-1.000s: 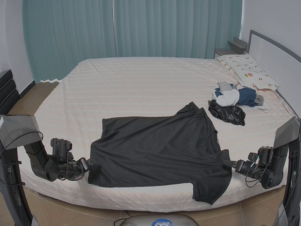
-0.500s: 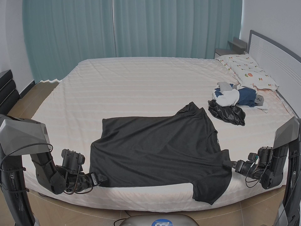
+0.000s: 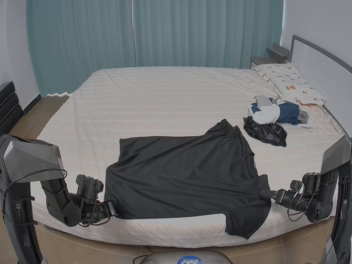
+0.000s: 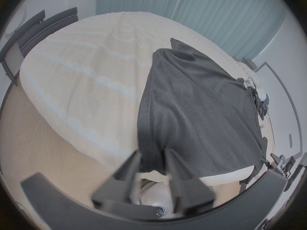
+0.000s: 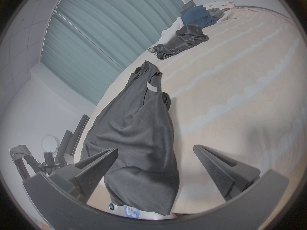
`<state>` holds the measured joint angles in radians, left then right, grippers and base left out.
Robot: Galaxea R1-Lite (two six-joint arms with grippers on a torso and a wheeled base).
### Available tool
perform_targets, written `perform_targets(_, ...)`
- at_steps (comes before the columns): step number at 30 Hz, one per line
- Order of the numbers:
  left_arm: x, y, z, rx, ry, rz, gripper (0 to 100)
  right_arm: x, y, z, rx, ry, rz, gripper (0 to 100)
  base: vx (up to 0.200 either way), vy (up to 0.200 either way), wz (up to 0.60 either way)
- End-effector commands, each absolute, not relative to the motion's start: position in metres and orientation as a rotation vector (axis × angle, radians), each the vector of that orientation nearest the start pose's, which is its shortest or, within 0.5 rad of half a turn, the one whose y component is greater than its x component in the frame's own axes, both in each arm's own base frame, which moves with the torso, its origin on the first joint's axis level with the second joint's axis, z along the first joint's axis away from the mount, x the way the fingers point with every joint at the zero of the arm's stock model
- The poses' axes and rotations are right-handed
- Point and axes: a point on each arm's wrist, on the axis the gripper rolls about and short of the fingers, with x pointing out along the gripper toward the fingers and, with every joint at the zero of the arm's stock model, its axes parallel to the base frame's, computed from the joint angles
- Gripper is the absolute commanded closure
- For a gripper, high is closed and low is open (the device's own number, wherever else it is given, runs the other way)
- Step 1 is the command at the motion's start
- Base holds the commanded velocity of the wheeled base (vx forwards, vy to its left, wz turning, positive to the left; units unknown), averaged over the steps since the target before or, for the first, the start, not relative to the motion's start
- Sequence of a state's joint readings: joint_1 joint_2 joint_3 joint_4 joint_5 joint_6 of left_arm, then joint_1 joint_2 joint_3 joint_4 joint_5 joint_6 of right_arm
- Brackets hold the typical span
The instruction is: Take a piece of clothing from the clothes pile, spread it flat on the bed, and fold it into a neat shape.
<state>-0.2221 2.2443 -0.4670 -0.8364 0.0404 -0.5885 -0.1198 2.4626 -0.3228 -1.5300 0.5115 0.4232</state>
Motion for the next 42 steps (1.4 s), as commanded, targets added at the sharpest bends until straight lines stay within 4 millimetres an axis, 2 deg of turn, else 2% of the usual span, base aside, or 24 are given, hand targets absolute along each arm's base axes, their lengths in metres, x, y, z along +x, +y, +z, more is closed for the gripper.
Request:
perform_targets(1, 0.279, -0.062, -0.036, -0.411, 0.944, 0.143, 100, 0.278, -0.022, -0.052, 0.591, 0.664, 0.263, 0, 0.000, 0.000, 0.00)
perform_targets(6, 0.278, -0.063, -0.034, -0.402, 0.932, 0.158, 100, 0.275, -0.021, -0.053, 0.578, 0.680, 0.267, 0, 0.000, 0.000, 0.00)
perform_targets(13, 0.276, -0.064, -0.018, -0.424, 0.887, 0.153, 100, 0.256, -0.011, -0.057, 0.488, 0.751, 0.321, 0, 0.000, 0.000, 0.00)
perform_targets(23, 0.276, -0.063, -0.018, -0.428, 0.892, 0.154, 100, 0.240, 0.005, -0.063, 0.426, 0.828, 0.402, 0, 0.000, 0.000, 0.00)
perform_targets(38, 0.276, -0.063, -0.018, -0.430, 0.894, 0.150, 100, 0.242, 0.007, -0.071, 0.387, 0.817, 0.410, 0, 0.000, 0.000, 0.00)
perform_targets(39, 0.276, -0.063, -0.018, -0.430, 0.894, 0.150, 100, 0.244, 0.006, -0.072, 0.384, 0.810, 0.410, 100, 0.000, 0.000, 0.00)
perform_targets(42, 0.276, -0.063, -0.018, -0.431, 0.895, 0.148, 100, 0.245, 0.006, -0.072, 0.379, 0.808, 0.394, 100, 0.000, 0.000, 0.00)
